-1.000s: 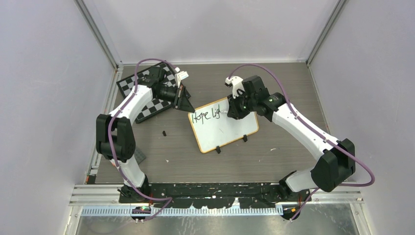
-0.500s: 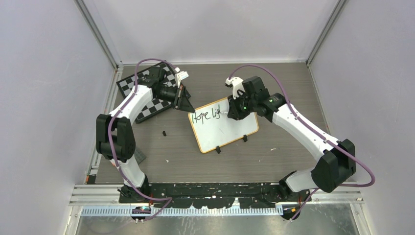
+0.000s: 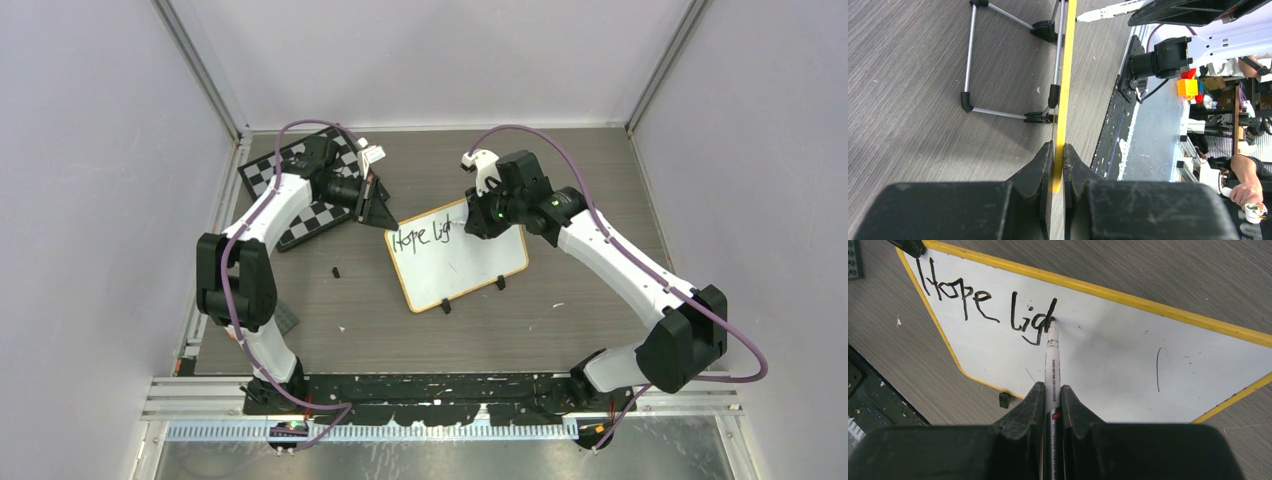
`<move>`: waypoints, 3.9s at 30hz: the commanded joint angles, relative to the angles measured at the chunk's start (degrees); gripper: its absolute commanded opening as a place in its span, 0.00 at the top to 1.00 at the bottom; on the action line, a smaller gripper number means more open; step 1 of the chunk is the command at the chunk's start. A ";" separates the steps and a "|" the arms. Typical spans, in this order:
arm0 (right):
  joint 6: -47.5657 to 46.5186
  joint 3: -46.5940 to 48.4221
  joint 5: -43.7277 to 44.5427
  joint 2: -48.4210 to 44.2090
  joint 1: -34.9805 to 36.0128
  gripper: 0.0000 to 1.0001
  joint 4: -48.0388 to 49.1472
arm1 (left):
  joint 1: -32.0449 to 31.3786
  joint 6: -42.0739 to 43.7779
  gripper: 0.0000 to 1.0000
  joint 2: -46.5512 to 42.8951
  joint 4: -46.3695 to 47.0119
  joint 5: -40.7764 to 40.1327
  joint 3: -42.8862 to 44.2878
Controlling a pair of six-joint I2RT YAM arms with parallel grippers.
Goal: Write a sentence on the whiteboard
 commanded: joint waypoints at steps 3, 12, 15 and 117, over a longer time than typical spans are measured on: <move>-0.72 1.08 2.18 -0.85 -0.33 1.00 1.94 | -1.46 1.61 1.00 1.87 -0.98 -3.33 0.31; -0.34 -1.77 1.18 -1.78 -0.53 1.00 1.69 | -1.46 1.45 1.00 2.06 -0.99 -3.33 0.45; -0.11 -3.03 0.93 -2.25 -0.50 1.00 1.85 | -1.46 1.38 1.00 2.00 -0.99 -3.35 0.44; -2.35 3.76 1.40 0.91 -2.20 1.00 1.96 | -1.91 2.87 1.00 2.81 -2.57 -3.21 1.42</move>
